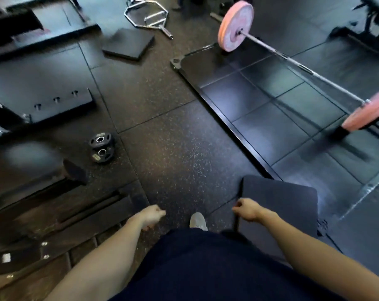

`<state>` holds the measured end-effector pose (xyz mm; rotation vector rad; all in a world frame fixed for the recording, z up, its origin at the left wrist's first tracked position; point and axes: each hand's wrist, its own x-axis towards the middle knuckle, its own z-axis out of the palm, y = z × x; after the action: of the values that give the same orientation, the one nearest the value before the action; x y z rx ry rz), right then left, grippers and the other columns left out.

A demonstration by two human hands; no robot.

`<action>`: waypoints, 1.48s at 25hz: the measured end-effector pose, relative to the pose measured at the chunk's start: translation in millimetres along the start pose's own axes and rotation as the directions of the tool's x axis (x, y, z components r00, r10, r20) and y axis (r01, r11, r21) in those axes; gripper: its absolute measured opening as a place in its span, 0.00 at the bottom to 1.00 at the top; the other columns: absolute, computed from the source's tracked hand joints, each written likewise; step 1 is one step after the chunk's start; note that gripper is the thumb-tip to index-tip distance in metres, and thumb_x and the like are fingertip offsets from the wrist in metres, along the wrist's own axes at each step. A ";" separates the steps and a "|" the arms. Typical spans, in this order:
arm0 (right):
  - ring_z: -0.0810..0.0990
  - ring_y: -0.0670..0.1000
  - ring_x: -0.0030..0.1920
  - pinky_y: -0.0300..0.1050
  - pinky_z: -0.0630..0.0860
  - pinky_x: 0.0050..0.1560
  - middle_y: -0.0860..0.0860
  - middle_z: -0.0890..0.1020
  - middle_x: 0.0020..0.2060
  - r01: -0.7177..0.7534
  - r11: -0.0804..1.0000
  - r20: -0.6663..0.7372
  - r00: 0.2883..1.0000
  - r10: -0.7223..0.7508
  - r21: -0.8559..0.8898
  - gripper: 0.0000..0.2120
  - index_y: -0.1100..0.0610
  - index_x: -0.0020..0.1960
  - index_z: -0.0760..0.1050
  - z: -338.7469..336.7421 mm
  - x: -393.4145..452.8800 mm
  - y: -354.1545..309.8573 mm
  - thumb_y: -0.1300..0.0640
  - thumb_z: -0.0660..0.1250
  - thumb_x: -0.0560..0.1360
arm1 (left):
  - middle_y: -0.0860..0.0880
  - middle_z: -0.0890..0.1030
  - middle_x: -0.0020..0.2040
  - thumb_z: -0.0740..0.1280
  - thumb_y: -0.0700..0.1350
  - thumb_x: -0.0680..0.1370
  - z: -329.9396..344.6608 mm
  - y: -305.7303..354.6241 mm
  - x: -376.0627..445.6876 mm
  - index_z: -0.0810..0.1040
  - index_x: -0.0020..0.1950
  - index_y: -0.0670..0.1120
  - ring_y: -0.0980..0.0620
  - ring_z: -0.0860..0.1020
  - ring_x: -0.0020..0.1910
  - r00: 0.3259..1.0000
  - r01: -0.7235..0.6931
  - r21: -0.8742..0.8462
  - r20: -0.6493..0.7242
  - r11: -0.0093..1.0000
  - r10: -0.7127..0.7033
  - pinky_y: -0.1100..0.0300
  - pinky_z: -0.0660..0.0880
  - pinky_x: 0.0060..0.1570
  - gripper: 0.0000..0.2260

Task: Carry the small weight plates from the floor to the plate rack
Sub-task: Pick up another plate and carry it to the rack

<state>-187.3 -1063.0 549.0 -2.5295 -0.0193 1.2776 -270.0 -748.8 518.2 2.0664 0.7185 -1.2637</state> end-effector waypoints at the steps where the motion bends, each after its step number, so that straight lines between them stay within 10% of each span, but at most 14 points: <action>1: 0.78 0.55 0.52 0.43 0.73 0.48 0.55 0.80 0.52 0.021 1.000 -0.055 0.998 -0.020 0.015 0.13 0.61 0.56 0.77 -28.0 21.1 -16.0 0.53 0.64 0.77 | 0.45 0.73 0.64 0.57 0.57 0.82 -26.5 19.3 9.5 0.69 0.68 0.47 0.45 0.75 0.58 0.999 -0.006 -0.072 -0.050 0.997 0.002 0.54 0.74 0.52 0.19; 12: 0.76 0.54 0.54 0.49 0.72 0.58 0.58 0.79 0.58 0.218 0.956 0.236 0.957 -0.170 -0.195 0.13 0.60 0.57 0.76 -181.9 233.6 -227.1 0.54 0.64 0.77 | 0.49 0.78 0.53 0.60 0.54 0.81 -216.2 98.7 108.3 0.75 0.59 0.51 0.50 0.78 0.51 0.985 0.017 -0.396 -0.150 0.918 -0.083 0.53 0.77 0.54 0.11; 20: 0.74 0.52 0.46 0.46 0.71 0.46 0.53 0.77 0.48 0.443 0.773 0.392 0.879 -0.272 -0.455 0.06 0.56 0.50 0.72 -281.6 356.0 -451.8 0.54 0.63 0.78 | 0.48 0.78 0.51 0.60 0.54 0.80 -368.1 62.4 139.0 0.75 0.52 0.51 0.46 0.77 0.52 0.924 0.115 -0.760 -0.154 0.640 -0.349 0.52 0.74 0.51 0.08; 29: 0.78 0.56 0.58 0.48 0.73 0.56 0.56 0.80 0.58 0.498 0.654 0.442 0.856 -0.268 -0.570 0.14 0.60 0.57 0.76 -233.7 452.6 -686.1 0.52 0.64 0.77 | 0.44 0.80 0.50 0.61 0.53 0.79 -483.9 -58.3 212.1 0.73 0.53 0.49 0.49 0.75 0.39 0.897 0.177 -0.887 -0.033 0.427 -0.440 0.60 0.70 0.31 0.09; 37: 0.77 0.55 0.51 0.45 0.71 0.50 0.56 0.80 0.53 0.411 0.769 0.432 0.880 -0.196 -0.489 0.08 0.54 0.50 0.75 -160.5 528.9 -829.1 0.50 0.64 0.77 | 0.42 0.81 0.54 0.61 0.52 0.78 -617.3 -180.7 298.2 0.76 0.53 0.46 0.41 0.78 0.56 0.902 0.241 -0.875 0.041 0.421 -0.431 0.49 0.75 0.57 0.11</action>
<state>361.5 -236.8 452.8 -2.5229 -1.0102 1.7621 77.9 -137.0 432.6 1.1807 1.5574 -0.5999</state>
